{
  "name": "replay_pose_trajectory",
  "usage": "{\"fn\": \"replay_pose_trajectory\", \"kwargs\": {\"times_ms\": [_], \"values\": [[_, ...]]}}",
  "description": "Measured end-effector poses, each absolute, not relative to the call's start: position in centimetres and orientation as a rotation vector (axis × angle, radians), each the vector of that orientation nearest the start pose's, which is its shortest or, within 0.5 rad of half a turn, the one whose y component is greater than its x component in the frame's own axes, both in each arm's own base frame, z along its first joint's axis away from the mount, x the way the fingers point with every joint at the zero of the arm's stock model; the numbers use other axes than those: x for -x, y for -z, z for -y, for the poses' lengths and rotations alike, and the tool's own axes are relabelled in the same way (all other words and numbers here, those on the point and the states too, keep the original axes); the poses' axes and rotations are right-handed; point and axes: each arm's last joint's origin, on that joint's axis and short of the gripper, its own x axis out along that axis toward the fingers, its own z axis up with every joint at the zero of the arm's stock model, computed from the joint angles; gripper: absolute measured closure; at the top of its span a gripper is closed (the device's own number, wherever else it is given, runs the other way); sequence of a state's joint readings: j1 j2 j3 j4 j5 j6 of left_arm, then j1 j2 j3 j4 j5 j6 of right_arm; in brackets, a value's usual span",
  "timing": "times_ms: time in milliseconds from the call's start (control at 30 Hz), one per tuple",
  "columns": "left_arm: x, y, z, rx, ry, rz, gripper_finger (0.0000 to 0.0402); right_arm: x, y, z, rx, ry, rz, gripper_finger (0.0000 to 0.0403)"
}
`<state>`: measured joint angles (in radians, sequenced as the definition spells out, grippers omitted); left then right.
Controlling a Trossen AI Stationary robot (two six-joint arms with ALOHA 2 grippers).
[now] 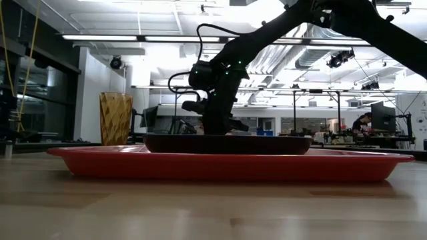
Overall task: Pick and place plate/cup/fork/spoon on tray
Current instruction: Put the black spoon on the top of the red tray
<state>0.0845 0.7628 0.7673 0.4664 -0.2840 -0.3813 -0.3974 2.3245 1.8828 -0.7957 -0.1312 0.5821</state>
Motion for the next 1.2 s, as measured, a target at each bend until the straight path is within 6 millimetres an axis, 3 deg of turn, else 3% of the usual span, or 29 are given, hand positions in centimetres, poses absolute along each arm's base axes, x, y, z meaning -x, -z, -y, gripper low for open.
{"fn": "replay_pose_trajectory", "kwargs": {"times_ms": [1200], "values": [[-15.77,-39.06,-2.15,0.418,-0.267,0.536,0.0213,-44.98,-14.62,18.26,-0.798,0.677,-1.06,0.0403]]}}
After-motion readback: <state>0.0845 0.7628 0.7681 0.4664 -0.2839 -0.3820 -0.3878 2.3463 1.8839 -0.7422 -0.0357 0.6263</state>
